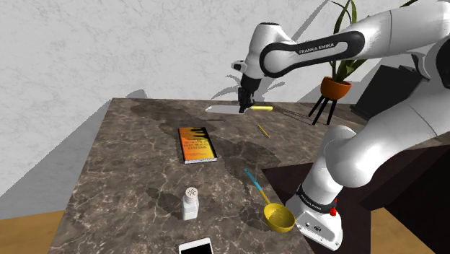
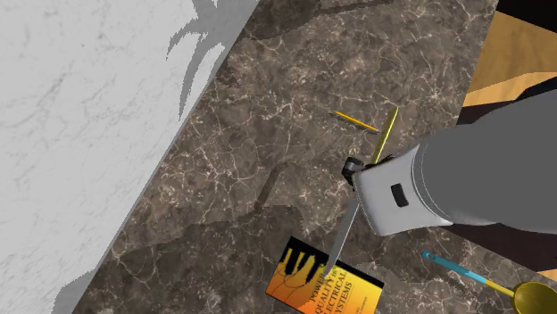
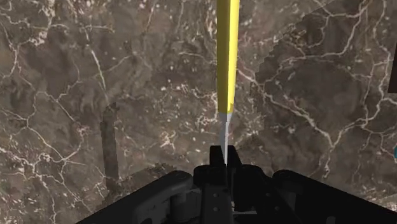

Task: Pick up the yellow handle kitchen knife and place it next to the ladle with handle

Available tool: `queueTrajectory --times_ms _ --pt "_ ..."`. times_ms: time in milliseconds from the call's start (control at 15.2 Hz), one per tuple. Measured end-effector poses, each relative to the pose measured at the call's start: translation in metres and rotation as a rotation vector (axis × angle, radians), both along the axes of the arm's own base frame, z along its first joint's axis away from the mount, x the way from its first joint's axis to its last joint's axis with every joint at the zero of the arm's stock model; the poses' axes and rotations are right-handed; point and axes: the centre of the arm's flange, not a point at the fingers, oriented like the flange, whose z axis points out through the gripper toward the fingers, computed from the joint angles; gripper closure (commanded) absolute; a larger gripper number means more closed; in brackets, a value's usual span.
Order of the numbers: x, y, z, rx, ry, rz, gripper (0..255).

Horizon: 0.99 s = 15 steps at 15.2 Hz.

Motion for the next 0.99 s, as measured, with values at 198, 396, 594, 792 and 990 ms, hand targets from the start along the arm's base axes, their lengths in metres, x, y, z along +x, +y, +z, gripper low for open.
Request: queueTrajectory --times_ms 198,396,594,792,990 --pt "-0.022 0.036 -0.002 -0.001 0.0 0.0 255" --pt "-0.045 0.067 -0.001 -0.001 0.0 0.0 255" --pt "-0.066 0.1 -0.002 -0.001 0.0 0.0 255" --pt "-0.086 0.132 -0.003 -0.001 0.0 0.0 255" --pt "-0.108 0.167 0.0 -0.001 0.0 0.0 255"
